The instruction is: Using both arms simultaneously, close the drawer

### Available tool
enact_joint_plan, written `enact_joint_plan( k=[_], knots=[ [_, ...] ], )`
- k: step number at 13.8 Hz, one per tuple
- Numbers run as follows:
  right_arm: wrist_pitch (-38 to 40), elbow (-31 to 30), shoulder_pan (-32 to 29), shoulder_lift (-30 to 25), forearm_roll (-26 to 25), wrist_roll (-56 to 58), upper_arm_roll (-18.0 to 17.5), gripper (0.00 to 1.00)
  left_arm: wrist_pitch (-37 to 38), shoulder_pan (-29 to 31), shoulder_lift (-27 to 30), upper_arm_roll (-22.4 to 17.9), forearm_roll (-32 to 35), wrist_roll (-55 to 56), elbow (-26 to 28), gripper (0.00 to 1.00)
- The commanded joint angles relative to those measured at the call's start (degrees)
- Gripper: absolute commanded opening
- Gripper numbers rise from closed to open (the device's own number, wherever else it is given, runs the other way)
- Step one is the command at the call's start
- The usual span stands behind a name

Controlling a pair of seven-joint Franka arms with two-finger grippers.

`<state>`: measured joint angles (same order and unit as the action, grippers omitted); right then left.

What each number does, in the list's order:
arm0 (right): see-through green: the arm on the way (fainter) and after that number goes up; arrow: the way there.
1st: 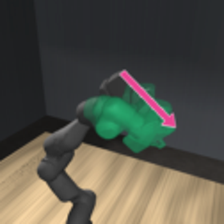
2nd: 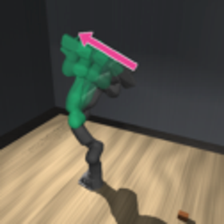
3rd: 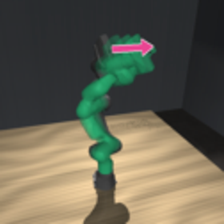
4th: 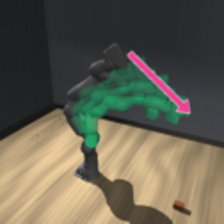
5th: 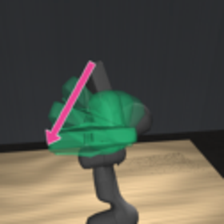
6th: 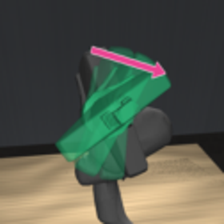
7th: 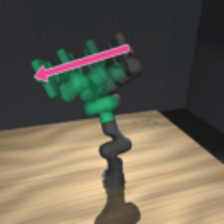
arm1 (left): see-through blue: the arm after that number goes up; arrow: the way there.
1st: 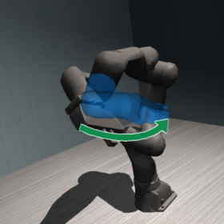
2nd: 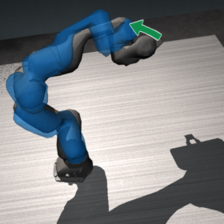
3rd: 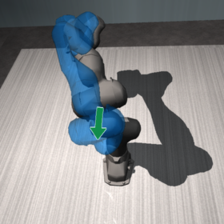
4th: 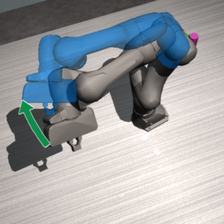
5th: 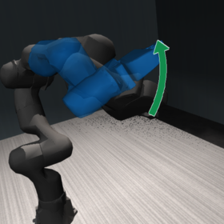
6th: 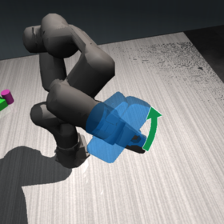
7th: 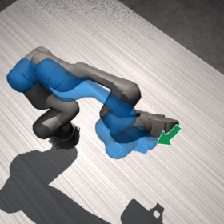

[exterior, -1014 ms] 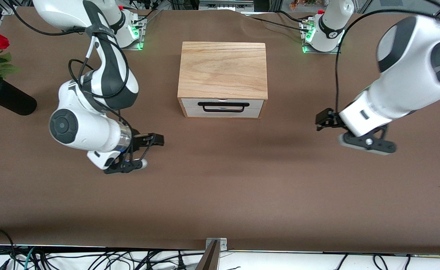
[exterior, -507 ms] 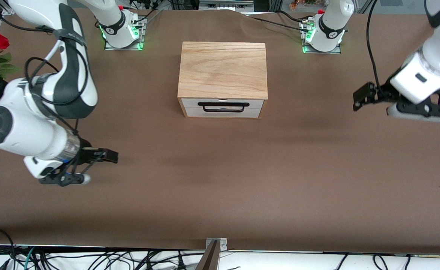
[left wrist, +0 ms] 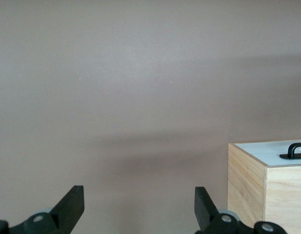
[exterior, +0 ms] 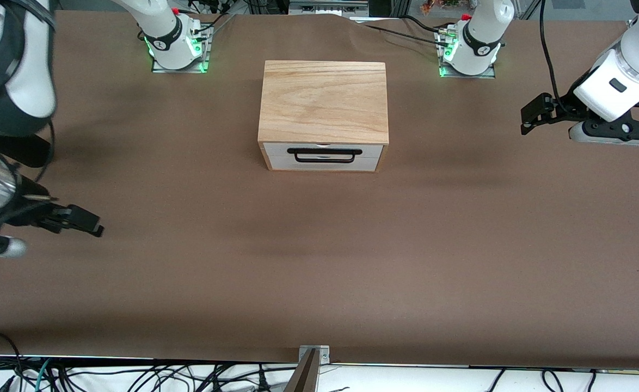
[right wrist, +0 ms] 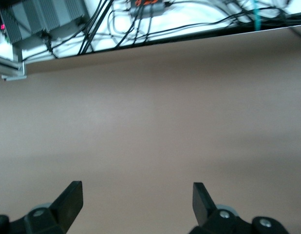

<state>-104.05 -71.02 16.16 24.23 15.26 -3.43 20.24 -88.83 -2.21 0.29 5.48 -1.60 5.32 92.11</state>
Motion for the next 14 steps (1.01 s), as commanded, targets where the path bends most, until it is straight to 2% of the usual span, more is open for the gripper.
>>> enact_joint_plan(
  k=[1, 3, 4, 5, 6, 9, 14],
  knots=[
    [-2.3, -6.4, -4.4, -6.5, -2.2, 0.5, -2.4, 1.0, 4.2, 0.6, 0.2, 0.1, 1.1, -0.6, -0.5, 1.0],
    [-1.9, -7.8, -6.7, -8.6, -9.8, 3.1, -5.3, 1.0, 4.5, 0.7, 0.2, 0.3, 1.1, -0.5, -0.8, 1.0],
    [-2.3, -10.1, -10.4, -10.8, -12.6, 5.4, -9.4, 1.0, 4.5, 0.7, 0.2, 0.4, 1.2, -0.5, -0.7, 1.0],
    [-2.4, -12.4, -13.9, -13.0, -13.1, 6.8, -12.7, 1.0, 4.5, 0.7, 0.2, 0.3, 1.2, -0.5, -0.7, 1.0],
    [-2.4, -14.0, -15.2, -14.5, -13.1, 7.3, -13.6, 1.0, 4.7, 0.8, 0.2, 0.2, 1.2, -0.6, -0.7, 1.0],
    [-2.0, -18.1, -15.1, -17.1, -13.0, 8.0, -13.7, 1.0, 4.8, 0.7, 0.2, 0.4, 1.2, -0.5, -0.7, 1.0],
    [-1.1, -18.2, -14.9, -16.5, -13.1, 8.4, -14.8, 1.0, 5.8, 0.7, -0.2, 0.3, 1.3, -0.3, -2.1, 1.0]
  ],
)
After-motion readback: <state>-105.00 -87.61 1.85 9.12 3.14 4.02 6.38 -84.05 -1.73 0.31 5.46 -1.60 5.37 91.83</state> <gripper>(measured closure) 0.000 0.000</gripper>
